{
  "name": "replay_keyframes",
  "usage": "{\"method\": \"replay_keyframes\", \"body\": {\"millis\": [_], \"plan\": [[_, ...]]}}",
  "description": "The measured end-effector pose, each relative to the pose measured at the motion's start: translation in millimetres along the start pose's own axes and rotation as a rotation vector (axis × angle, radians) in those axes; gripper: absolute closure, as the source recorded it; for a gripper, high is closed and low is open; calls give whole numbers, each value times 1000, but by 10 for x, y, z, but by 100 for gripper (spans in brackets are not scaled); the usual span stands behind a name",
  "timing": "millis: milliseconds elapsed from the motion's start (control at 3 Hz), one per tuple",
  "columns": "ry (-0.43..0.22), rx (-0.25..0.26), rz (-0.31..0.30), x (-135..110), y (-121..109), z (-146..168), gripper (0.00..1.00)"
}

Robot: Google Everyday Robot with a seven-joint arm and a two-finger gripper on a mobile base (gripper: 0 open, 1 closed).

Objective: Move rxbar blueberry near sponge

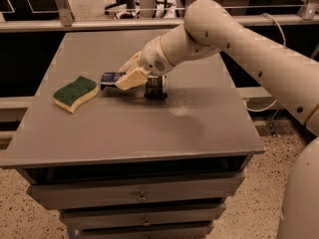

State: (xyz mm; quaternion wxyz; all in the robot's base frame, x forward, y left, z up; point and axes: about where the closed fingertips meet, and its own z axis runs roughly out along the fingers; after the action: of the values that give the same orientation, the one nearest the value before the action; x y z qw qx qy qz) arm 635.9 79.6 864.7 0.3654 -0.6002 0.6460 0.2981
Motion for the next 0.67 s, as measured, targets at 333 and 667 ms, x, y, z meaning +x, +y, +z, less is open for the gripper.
{"method": "replay_keyframes", "body": {"millis": [333, 667], "plan": [[0, -8, 22, 112, -17, 176, 66], [2, -29, 24, 148, 8, 251, 44]]}}
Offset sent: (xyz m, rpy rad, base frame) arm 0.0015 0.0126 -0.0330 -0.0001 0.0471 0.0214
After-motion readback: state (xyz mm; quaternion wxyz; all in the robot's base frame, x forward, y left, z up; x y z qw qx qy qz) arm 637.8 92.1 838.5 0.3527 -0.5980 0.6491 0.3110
